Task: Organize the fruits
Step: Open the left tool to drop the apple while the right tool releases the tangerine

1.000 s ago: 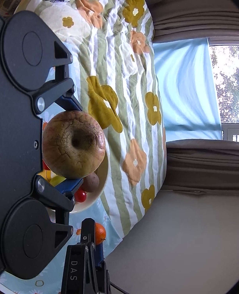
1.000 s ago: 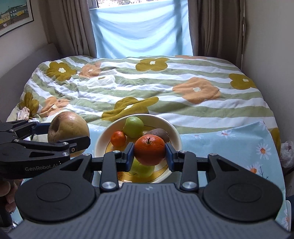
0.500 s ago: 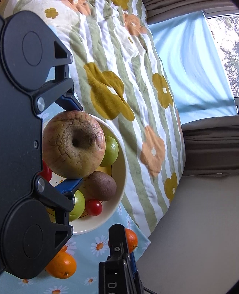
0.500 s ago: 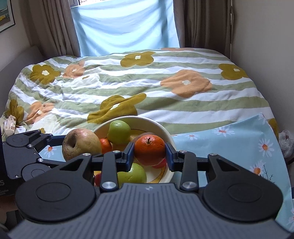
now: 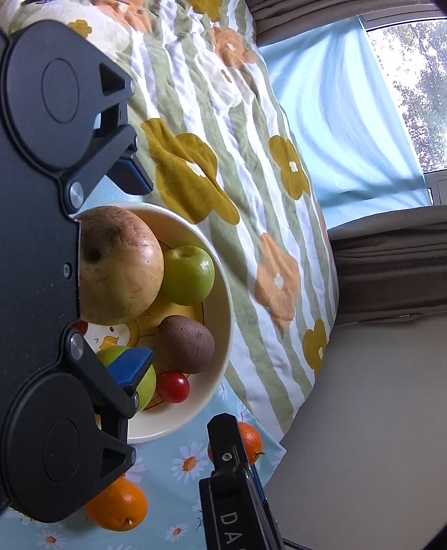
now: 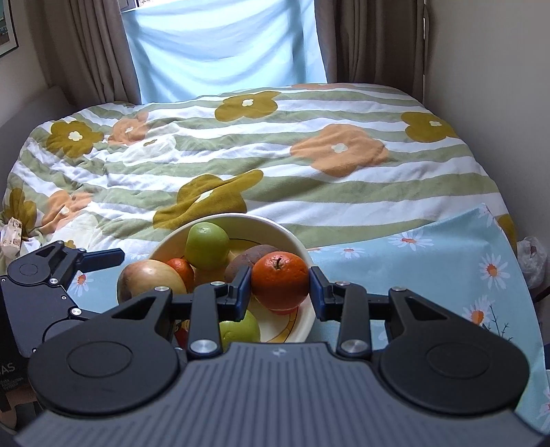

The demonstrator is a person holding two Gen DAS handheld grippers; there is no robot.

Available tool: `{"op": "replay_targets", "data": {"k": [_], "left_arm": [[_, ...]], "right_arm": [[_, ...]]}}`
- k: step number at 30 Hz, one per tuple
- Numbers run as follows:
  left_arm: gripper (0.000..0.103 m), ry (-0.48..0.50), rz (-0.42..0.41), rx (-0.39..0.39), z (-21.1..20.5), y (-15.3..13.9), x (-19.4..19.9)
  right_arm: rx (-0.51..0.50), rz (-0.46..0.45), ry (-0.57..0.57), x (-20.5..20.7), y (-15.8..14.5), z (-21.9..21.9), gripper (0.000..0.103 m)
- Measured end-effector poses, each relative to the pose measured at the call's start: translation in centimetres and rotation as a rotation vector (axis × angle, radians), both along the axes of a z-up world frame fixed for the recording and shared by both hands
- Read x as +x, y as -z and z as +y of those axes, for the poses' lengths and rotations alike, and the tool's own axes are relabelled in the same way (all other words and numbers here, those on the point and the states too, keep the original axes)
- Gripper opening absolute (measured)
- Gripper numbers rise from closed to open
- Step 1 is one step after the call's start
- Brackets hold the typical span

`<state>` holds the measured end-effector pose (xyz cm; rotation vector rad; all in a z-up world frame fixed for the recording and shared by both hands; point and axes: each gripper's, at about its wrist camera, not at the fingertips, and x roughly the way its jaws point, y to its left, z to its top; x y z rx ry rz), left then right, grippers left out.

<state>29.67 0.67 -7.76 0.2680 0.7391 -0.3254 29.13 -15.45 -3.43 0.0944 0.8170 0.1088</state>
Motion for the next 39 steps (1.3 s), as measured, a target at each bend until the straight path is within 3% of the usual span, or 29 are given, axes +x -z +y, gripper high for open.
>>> {"op": "replay_targets", "data": {"k": [5,14,32,33,35,37,39], "left_arm": [[0.098,-0.028,-0.003,0.001,0.7,-0.5,-0.5],[0.098,-0.121,-0.003,-0.066,3.1,-2.6,-3.0],[0.098,-0.24,0.019,-0.09,5.1,-2.7,-6.9],[0.098,-0.244,0.019,-0.09,5.1,-2.8,-7.0],[0.098,-0.254,0.02,-0.093,5.2,-2.8,-7.1],[0.098,-0.267,0.023,-0.105,5.4,-3.0,-7.3],[0.098,-0.282,0.024,-0.12,5.4,-3.3,-7.4]], "right_arm": [[-0.002,-0.003,-0.021,-0.1,-0.1,0.1,0.05],[0.002,0.004,-0.063,0.2,-0.1,0.4,0.05],[0.077,0.062,-0.052,1.0,4.2,-0.2,0.052],[0.075,0.054,-0.052,1.0,4.2,-0.2,0.054],[0.061,0.038,-0.058,0.7,4.0,0.0,0.074],[0.037,0.0,-0.049,0.1,3.5,0.1,0.103],[0.024,-0.033,-0.063,-0.4,2.8,0.1,0.103]]}}
